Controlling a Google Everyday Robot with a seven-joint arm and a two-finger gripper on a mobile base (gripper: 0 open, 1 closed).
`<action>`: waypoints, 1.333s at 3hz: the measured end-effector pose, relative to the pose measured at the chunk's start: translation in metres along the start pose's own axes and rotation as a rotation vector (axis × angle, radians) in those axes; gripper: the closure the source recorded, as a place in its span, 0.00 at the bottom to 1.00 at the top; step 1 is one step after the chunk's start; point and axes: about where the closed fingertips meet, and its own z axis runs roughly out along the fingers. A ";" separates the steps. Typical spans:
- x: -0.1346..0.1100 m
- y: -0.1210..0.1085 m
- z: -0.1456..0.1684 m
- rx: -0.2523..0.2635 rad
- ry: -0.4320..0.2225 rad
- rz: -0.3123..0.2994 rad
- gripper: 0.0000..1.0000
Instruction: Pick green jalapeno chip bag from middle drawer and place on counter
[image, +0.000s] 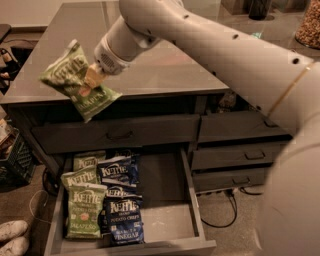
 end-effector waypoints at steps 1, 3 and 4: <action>-0.011 -0.027 0.000 0.005 0.021 0.013 1.00; -0.031 -0.072 0.002 0.010 0.066 0.034 1.00; -0.040 -0.089 0.006 0.011 0.086 0.038 1.00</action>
Offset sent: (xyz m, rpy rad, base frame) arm 0.0894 -0.0109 0.0247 -0.0578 0.0395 -0.0445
